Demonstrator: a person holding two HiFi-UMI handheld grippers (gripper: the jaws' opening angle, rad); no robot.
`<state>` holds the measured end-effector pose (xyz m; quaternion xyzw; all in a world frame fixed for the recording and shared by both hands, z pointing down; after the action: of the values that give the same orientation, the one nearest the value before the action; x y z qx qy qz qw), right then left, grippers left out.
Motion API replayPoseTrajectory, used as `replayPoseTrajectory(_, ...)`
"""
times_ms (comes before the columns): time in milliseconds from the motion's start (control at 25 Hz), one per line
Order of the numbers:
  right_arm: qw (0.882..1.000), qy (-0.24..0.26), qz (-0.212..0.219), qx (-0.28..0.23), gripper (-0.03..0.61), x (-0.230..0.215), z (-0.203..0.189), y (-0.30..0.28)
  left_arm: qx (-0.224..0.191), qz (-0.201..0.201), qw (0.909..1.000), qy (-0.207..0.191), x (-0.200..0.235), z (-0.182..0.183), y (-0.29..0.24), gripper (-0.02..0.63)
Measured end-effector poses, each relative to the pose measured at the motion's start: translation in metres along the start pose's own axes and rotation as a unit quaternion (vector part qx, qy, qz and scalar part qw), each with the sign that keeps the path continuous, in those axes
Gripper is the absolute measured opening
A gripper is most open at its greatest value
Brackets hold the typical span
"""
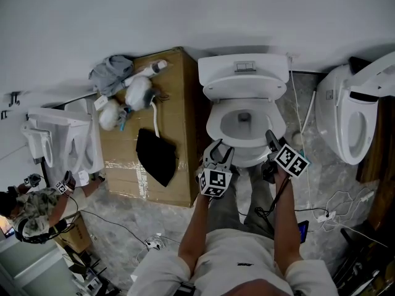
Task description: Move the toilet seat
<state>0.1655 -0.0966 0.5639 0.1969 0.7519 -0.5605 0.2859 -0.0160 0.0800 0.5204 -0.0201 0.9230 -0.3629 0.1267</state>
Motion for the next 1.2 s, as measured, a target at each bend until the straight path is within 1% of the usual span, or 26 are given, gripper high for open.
replayPoseTrajectory(360,1.0,-0.006,0.009,-0.007,0.336,0.005,0.003,0.002,0.001,-0.004,1.0,0.003,0.007,0.005,-0.006,0.199)
replayPoseTrajectory(480,1.0,0.0,0.013,-0.012,0.336,0.008,0.005,0.005,-0.001,-0.003,1.0,0.006,0.011,0.008,-0.008,0.199)
replayPoseTrajectory(600,0.999,0.039,0.02,-0.021,0.336,0.015,0.01,0.009,-0.005,0.001,1.0,0.008,0.017,0.013,-0.01,0.199)
replayPoseTrajectory(680,0.997,0.076,0.026,-0.025,0.336,0.021,0.014,0.011,-0.008,0.002,0.9999,0.009,0.02,0.016,-0.012,0.199)
replayPoseTrajectory(800,0.993,0.114,0.034,-0.024,0.336,0.028,0.019,0.014,-0.01,0.002,0.9999,0.008,0.024,0.019,-0.015,0.199)
replayPoseTrajectory(1000,0.986,0.152,0.06,-0.029,0.336,0.035,0.023,0.02,-0.008,0.009,0.9999,0.006,0.032,0.025,-0.022,0.199)
replayPoseTrajectory(1200,0.98,0.184,0.069,-0.034,0.336,0.04,0.028,0.02,-0.01,0.006,0.9999,0.009,0.039,0.028,-0.027,0.201)
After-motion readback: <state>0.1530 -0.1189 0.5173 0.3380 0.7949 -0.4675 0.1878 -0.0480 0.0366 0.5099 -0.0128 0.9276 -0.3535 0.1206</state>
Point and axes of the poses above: the fingertips, and each gripper's own axes: y backward along the fingers, x to its left, z out of its top, the point moved 9 cm from there along y, backward along the fingers, and after that the axes turned 12 degrees about -y, right-handed, at the moved point
